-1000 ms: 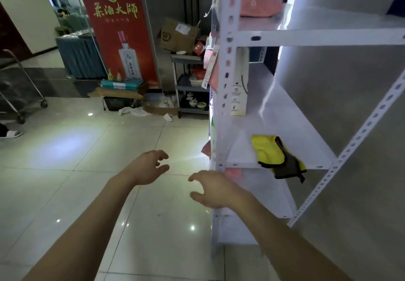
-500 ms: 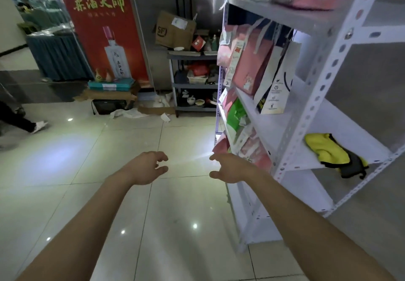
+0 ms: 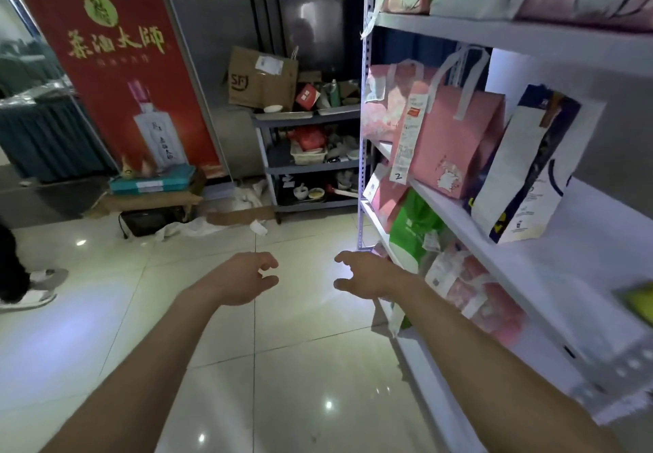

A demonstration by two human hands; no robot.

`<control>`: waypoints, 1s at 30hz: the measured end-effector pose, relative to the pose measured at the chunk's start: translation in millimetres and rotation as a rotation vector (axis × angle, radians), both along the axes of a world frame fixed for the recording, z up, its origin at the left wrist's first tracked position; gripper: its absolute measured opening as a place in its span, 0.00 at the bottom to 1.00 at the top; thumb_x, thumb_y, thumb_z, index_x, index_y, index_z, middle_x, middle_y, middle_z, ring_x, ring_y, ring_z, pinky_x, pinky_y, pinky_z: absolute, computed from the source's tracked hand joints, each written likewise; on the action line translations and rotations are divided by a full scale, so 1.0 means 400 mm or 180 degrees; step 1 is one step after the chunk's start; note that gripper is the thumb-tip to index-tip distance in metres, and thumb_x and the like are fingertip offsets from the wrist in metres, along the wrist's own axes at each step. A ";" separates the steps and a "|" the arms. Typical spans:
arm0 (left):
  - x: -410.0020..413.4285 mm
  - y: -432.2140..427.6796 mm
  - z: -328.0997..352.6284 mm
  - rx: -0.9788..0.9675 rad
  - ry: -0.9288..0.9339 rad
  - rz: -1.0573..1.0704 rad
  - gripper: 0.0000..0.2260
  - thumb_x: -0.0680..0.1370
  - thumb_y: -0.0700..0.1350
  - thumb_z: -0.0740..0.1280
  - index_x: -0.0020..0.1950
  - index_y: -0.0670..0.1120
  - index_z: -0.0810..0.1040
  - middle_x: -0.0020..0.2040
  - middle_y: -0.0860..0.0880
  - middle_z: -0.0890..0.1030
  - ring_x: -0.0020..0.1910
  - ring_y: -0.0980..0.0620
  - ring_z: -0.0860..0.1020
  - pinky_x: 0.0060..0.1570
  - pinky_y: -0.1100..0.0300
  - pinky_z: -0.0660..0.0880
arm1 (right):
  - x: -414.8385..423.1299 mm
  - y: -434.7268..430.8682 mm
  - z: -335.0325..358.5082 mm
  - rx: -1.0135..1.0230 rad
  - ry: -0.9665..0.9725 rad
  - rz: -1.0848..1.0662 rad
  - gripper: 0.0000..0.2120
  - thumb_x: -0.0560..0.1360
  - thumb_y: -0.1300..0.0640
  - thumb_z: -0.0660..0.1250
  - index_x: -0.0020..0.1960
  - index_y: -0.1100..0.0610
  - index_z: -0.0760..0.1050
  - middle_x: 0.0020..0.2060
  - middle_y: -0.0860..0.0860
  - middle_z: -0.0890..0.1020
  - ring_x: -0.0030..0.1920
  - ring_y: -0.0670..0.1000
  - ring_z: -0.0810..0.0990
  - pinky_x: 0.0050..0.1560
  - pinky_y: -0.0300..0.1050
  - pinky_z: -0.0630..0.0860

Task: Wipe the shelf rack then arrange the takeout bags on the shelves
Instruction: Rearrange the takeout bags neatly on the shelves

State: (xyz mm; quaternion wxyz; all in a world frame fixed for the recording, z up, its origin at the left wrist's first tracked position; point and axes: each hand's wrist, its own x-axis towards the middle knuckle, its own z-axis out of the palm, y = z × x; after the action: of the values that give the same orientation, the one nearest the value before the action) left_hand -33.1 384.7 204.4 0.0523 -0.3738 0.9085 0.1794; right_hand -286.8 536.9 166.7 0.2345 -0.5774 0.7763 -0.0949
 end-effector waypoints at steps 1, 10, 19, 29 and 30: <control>-0.012 -0.050 0.006 -0.0017 0.0032 -0.0021 0.18 0.86 0.56 0.68 0.75 0.54 0.77 0.70 0.53 0.80 0.60 0.53 0.82 0.66 0.52 0.79 | -0.002 -0.038 0.003 -0.0030 0.0008 -0.0029 0.32 0.82 0.41 0.68 0.82 0.50 0.63 0.72 0.52 0.77 0.72 0.53 0.74 0.70 0.53 0.73; -0.195 -0.447 0.002 0.0020 0.0100 -0.0873 0.20 0.86 0.57 0.68 0.77 0.53 0.76 0.71 0.52 0.79 0.61 0.54 0.81 0.62 0.58 0.78 | -0.061 -0.231 0.002 -0.0028 0.0013 -0.0944 0.29 0.81 0.43 0.68 0.79 0.48 0.67 0.68 0.51 0.80 0.63 0.54 0.81 0.61 0.50 0.78; -0.465 -0.544 0.037 0.0234 0.0328 -0.2146 0.18 0.86 0.54 0.70 0.74 0.51 0.78 0.67 0.51 0.81 0.59 0.51 0.84 0.64 0.53 0.80 | -0.028 -0.183 0.029 -0.0327 0.0205 -0.2434 0.29 0.82 0.45 0.69 0.80 0.52 0.68 0.72 0.53 0.78 0.68 0.57 0.79 0.66 0.50 0.75; -0.803 -0.444 -0.001 0.0317 0.1079 -0.2807 0.20 0.84 0.50 0.70 0.76 0.48 0.76 0.72 0.47 0.76 0.70 0.47 0.75 0.68 0.54 0.73 | -0.126 -0.071 0.041 -0.0845 0.0511 -0.3712 0.18 0.83 0.47 0.68 0.70 0.51 0.74 0.65 0.51 0.82 0.56 0.52 0.84 0.60 0.53 0.82; -0.840 -0.440 -0.004 0.0347 0.1148 -0.2750 0.21 0.84 0.49 0.71 0.76 0.49 0.75 0.74 0.46 0.75 0.73 0.45 0.73 0.68 0.54 0.72 | -0.155 -0.080 0.045 -0.0987 0.0512 -0.3743 0.21 0.82 0.47 0.68 0.73 0.51 0.72 0.68 0.52 0.79 0.59 0.51 0.83 0.62 0.52 0.81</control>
State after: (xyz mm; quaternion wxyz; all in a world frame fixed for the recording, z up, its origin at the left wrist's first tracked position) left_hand -369.1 208.6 202.6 -0.0170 0.0789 0.9647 0.2507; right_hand -348.7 504.8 184.8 -0.0032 -0.0851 0.9573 -0.2763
